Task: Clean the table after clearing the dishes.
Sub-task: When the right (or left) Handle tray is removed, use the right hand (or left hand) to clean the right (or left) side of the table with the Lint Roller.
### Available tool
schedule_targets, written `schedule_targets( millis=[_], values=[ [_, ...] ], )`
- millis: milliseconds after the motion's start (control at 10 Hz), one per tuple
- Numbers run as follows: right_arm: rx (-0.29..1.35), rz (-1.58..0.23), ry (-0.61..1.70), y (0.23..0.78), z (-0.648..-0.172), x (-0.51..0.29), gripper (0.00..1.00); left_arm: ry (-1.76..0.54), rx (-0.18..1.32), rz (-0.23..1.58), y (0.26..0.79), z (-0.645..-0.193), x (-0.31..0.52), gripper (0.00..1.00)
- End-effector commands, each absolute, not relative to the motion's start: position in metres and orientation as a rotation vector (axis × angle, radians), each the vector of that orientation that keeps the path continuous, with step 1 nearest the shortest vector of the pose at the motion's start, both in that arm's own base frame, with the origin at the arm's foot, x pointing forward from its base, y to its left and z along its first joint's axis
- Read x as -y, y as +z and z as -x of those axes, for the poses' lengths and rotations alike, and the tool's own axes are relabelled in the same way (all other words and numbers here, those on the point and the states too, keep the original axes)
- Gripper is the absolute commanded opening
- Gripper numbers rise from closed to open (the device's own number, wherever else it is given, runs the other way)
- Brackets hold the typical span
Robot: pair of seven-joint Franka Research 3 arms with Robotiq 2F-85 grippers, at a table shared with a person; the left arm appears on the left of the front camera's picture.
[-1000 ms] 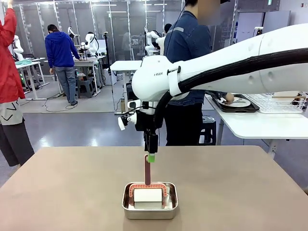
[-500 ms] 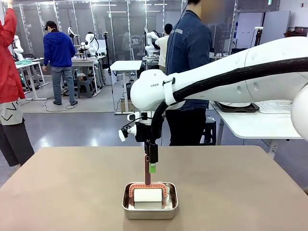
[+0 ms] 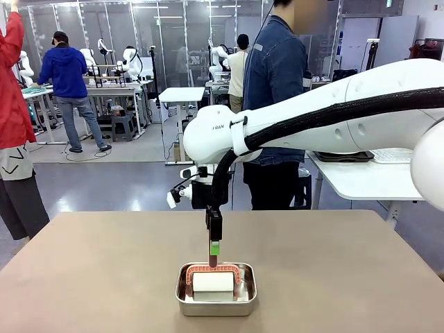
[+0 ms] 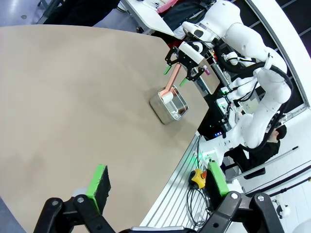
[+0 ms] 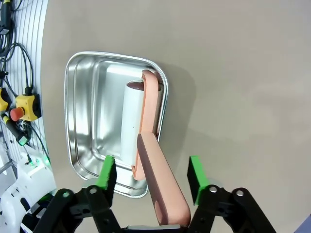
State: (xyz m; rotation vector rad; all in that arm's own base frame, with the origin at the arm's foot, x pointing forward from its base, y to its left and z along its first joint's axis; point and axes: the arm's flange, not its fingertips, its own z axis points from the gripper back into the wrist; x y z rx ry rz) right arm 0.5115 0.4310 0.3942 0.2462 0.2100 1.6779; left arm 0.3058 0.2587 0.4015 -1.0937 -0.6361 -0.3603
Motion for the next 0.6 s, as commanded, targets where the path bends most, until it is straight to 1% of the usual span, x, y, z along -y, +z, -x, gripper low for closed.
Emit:
schedule_targets(
  millis=[0,100,500],
  values=[
    [-0.240,-0.227,1.653,0.3946,-0.5098,-0.4385,0.13,-0.364,0.632,1.093,0.4041,-0.3006,-0.2581,1.00],
    [-0.241,-0.227,1.651,0.3943,-0.5101,-0.4393,0.00,-0.364,0.632,1.093,0.4041,-0.3006,-0.2581,1.00],
    [-0.244,-0.225,1.644,0.3961,-0.5098,-0.4395,0.00,-0.364,0.632,1.093,0.4041,-0.3006,-0.2581,1.00]
  ],
)
